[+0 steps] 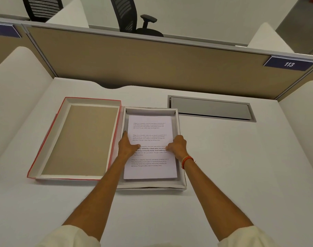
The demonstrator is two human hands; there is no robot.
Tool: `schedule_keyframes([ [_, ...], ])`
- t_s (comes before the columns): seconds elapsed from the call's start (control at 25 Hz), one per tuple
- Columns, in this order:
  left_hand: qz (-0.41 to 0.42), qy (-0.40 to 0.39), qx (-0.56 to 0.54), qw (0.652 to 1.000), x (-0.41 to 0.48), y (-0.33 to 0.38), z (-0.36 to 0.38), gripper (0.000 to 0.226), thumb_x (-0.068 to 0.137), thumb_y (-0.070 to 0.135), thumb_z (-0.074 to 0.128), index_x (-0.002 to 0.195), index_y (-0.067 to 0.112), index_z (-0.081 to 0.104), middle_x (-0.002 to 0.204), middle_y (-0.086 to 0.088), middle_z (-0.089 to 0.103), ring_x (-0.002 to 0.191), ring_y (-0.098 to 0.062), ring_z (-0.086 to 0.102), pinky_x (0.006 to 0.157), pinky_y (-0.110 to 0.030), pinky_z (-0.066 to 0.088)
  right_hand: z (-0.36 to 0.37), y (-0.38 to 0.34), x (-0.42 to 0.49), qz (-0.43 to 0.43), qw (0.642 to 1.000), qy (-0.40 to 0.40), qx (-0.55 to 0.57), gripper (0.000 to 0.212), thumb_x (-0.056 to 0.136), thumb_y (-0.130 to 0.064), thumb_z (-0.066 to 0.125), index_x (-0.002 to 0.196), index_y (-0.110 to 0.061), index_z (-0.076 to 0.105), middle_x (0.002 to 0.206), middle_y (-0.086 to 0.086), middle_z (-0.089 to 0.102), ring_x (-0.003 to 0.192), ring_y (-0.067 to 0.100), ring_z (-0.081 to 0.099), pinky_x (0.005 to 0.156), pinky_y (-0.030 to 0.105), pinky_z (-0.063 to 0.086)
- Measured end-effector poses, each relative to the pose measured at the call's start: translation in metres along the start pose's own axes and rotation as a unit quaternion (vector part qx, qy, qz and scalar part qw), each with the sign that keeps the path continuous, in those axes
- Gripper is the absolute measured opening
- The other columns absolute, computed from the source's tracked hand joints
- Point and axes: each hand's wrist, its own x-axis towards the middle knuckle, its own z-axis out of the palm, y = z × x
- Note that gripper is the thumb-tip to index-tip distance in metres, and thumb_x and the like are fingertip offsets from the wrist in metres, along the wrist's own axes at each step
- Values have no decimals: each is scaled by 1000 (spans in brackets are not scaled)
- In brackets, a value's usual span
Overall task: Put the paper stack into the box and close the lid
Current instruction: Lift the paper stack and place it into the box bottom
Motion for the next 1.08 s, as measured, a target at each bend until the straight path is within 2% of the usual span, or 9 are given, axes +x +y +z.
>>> schedule_keyframes([
  [0.08,-9,-5,-22,1000,1,-1,-2,77,80,9,79,142,-3,35,144,-18,53,130,-37,54,106,-53,47,0,1,0,1,1000,-1,29,37,78,6,70,65,-13,41,83,10,55,83,29,61,64,26,51],
  [0.16,-9,-6,-46,999,1,0,-2,71,82,10,77,140,-3,38,142,-18,55,128,-37,56,104,-55,48,-2,1,-2,3,999,-3,50,40,79,7,68,64,-14,38,73,3,48,68,19,54,52,20,42],
  [0.24,-14,-5,-65,998,1,0,-2,65,83,10,76,138,0,42,139,-17,57,125,-36,58,104,-54,49,-1,1,-2,7,998,-8,59,31,77,8,67,69,-8,43,78,6,50,72,20,54,49,18,41],
  [0.32,-18,-7,-81,996,1,1,-2,64,84,10,76,138,1,43,139,-17,57,124,-35,58,104,-53,49,0,0,-4,13,998,-10,67,29,76,8,68,74,-7,44,81,6,52,81,23,55,49,18,42],
  [0.44,-21,-12,-97,995,1,1,-1,68,85,9,75,142,3,40,142,-16,55,127,-35,56,106,-53,48,2,-1,-4,17,997,-11,72,31,74,8,70,72,-9,44,84,7,54,82,24,56,53,19,46],
  [0.56,-25,-8,-100,995,0,1,1,68,85,9,75,143,5,39,143,-16,54,127,-35,56,106,-52,48,2,1,-1,25,997,-16,74,27,73,9,71,86,-1,49,92,12,57,80,23,56,58,22,50],
  [0.68,-26,-2,-96,995,0,1,2,69,86,9,74,145,7,38,144,-14,52,129,-34,54,106,-48,48,2,2,0,26,997,-17,73,30,73,10,71,98,4,56,94,12,56,83,24,56,71,26,52],
  [0.88,-34,0,-106,994,-3,3,3,77,87,10,72,151,9,30,149,-12,48,134,-34,51,107,-47,45,4,2,-2,24,997,-14,79,41,73,10,71,110,7,56,105,16,61,101,33,63,74,26,50],
  [1.08,-36,-3,-109,993,-6,5,2,76,88,10,71,151,10,29,150,-13,47,134,-34,50,106,-48,45,3,2,-3,26,997,-19,67,43,73,8,73,112,6,56,116,20,63,87,24,56,71,25,49],
])
